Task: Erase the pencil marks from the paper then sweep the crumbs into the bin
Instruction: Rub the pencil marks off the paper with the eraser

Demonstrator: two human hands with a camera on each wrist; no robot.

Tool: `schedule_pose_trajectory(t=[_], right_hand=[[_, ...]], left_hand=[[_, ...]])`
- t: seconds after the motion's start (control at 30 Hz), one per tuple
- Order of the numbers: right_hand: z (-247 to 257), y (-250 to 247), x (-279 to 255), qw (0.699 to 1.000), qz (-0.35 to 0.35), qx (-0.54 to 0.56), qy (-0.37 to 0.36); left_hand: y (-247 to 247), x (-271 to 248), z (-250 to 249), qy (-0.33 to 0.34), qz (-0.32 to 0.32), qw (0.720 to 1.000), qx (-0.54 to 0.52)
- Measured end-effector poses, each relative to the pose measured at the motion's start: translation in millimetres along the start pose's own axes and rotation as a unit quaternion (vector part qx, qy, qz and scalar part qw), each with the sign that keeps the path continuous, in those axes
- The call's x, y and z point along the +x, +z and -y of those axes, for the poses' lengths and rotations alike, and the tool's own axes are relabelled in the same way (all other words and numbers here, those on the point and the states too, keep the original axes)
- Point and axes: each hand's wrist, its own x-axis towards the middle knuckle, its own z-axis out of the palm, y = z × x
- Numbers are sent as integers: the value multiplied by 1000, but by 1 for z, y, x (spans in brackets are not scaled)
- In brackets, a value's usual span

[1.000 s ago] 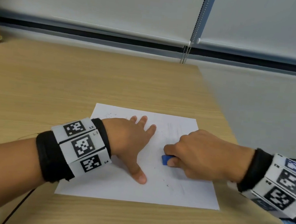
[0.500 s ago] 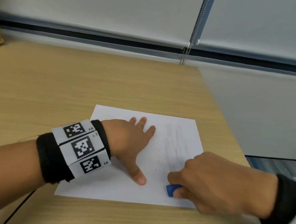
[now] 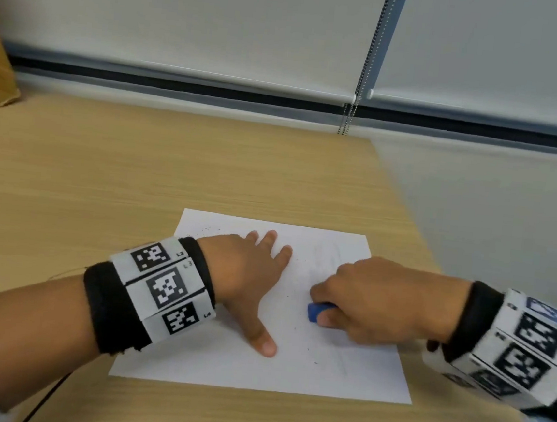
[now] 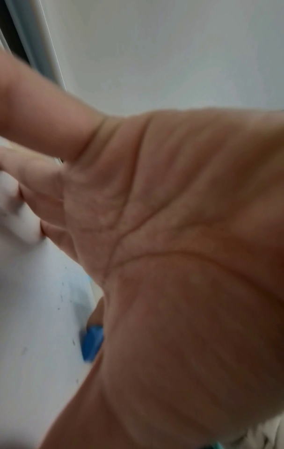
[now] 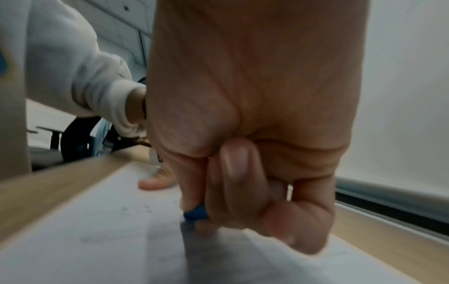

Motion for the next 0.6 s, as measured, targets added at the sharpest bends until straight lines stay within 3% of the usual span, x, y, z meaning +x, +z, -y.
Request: schedule_pose_trajectory(t=[0.07,0.3,0.37,0.5,0.6], right_hand=[[2,-3,-4,1000,27,1,1],[-43,-23,60,990,-80,30,116],[-41,-21,57,992,-73,36,101],[-26,-15,34,998,6,45,33],[-30,-23,45,998,-22,23,52]], left_hand=[[-1,0,-1,-1,-3,1000,10],[-2,-3,-3,-7,-10,1000,29],[-2,-3,-2,-3,-11,1000,22],[-1,-2,-1,4,-18,1000,6],[-1,-2,-1,5,-23,1000,17]])
